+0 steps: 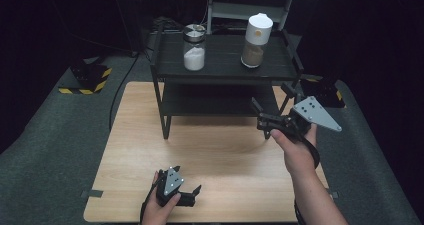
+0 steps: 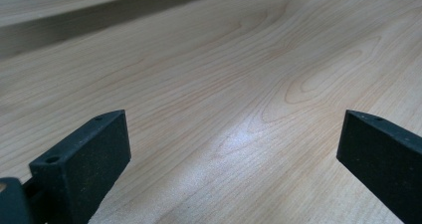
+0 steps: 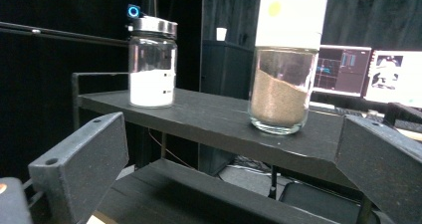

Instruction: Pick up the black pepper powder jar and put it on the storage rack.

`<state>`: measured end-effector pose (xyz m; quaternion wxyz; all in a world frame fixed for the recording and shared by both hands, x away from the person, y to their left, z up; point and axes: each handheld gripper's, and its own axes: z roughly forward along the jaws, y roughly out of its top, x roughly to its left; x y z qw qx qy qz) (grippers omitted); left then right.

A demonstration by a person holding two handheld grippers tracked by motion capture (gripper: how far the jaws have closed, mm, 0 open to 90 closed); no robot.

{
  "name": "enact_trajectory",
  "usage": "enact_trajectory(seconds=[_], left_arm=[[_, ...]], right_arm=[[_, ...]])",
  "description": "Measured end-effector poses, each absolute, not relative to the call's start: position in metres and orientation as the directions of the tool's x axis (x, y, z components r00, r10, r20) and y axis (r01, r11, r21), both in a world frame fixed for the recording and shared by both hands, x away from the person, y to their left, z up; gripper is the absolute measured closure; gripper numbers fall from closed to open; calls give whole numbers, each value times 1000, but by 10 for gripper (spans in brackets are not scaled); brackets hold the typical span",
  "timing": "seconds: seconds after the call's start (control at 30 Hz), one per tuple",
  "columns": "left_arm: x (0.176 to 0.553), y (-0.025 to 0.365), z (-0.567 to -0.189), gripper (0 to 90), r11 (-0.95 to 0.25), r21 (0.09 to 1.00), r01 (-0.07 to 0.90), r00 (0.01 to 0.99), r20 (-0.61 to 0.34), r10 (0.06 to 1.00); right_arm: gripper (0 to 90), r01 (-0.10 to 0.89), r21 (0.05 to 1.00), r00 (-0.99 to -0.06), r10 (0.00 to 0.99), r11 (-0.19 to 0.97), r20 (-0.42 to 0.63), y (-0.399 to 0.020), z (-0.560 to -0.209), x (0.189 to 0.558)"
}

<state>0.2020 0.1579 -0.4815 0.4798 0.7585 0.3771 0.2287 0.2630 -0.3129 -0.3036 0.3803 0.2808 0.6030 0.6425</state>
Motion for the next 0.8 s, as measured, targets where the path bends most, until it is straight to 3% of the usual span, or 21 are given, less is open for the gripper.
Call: enact_trajectory(seconds=[0.4,0.8], left_arm=[[202,158,-482,6,-251,902,352,611,-18,791],[201,157,-482,6,-264,902,341,622,-6,783]], right_arm=[[2,-131,991,-571,815,28,-98,-322,-327,251],[2,-81,994,-568,816,70,-104,-340,-378,234]])
